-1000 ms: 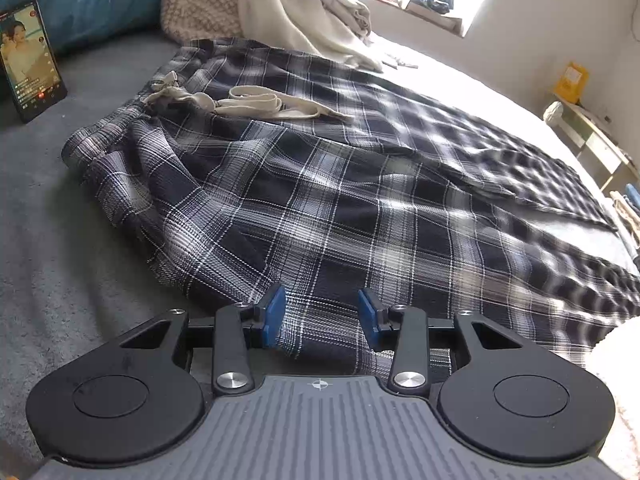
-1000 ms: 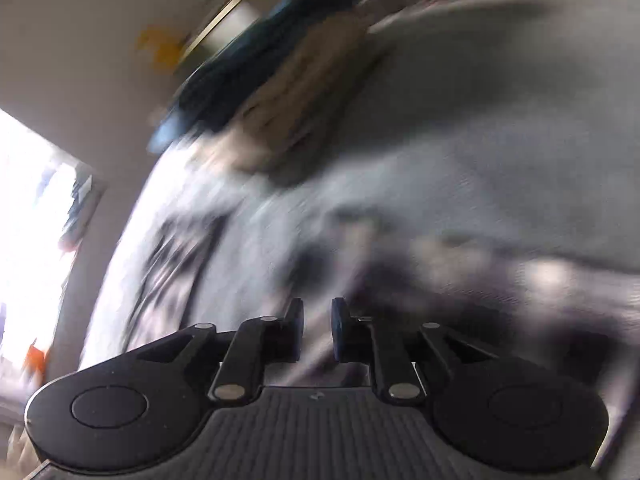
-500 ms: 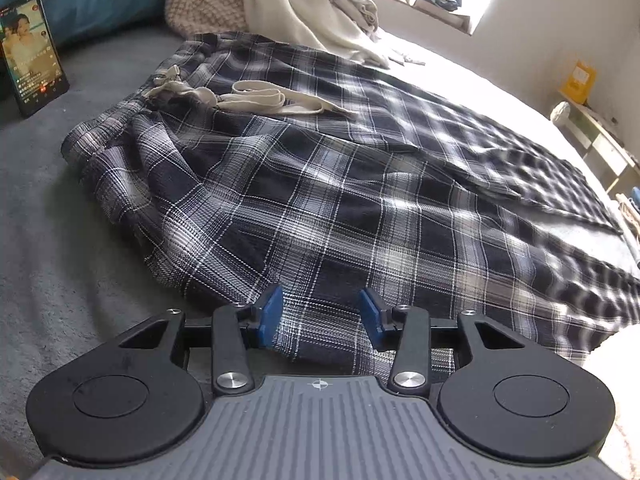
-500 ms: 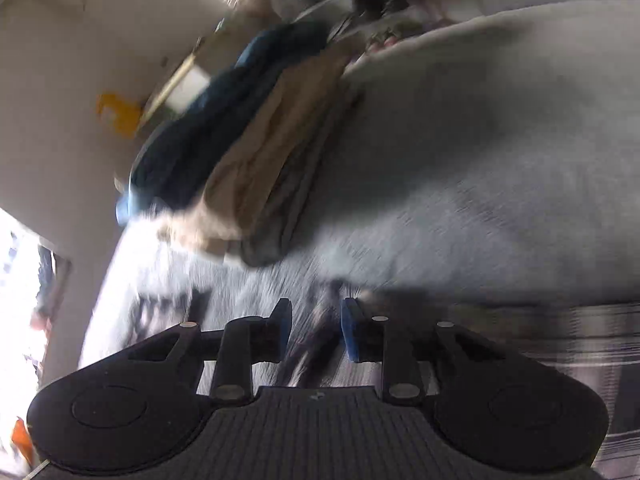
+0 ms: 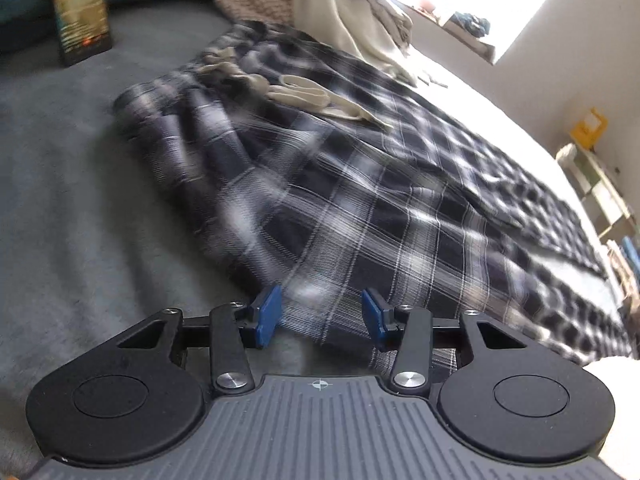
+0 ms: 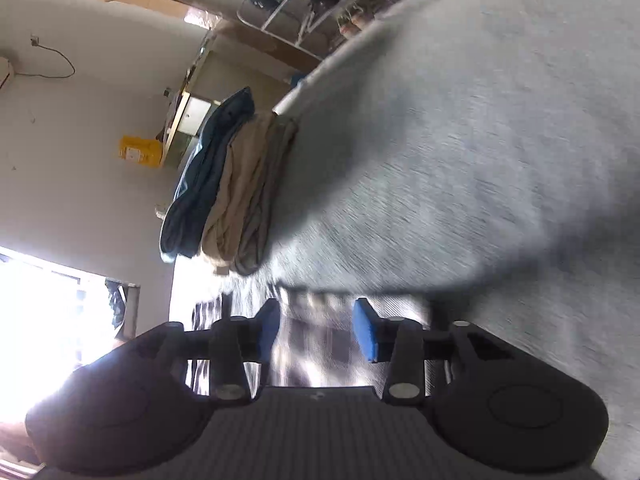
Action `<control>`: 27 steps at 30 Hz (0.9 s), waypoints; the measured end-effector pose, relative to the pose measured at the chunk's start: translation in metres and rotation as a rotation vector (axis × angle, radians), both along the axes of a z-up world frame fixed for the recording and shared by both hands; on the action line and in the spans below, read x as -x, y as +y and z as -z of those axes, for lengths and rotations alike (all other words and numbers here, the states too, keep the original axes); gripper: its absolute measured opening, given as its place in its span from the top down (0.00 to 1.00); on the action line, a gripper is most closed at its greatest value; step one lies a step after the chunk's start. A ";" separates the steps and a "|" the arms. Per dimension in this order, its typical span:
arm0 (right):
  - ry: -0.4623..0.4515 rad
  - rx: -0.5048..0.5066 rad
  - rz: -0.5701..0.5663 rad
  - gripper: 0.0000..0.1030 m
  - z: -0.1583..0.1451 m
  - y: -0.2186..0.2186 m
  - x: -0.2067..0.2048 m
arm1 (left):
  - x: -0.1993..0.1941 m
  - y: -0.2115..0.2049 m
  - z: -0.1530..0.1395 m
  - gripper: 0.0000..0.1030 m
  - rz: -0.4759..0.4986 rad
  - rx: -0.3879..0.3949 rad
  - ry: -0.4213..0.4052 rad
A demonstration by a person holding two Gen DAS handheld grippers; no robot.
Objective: Fold clothes
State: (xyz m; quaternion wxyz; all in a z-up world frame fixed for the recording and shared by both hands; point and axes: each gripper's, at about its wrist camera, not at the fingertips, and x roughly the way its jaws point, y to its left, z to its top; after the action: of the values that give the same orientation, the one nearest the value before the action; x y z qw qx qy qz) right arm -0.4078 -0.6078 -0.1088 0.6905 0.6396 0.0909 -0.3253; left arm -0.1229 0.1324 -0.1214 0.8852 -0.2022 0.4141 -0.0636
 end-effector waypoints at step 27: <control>-0.096 -0.291 -0.269 0.50 0.066 0.137 0.006 | -0.043 0.069 0.024 0.47 -0.265 0.272 -0.023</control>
State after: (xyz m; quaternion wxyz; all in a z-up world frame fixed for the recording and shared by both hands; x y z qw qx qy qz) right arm -0.4138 -0.4708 -0.1743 0.6317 0.7294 0.1886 -0.1825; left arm -0.0795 0.2017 -0.1451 0.8550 -0.3721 0.3614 -0.0041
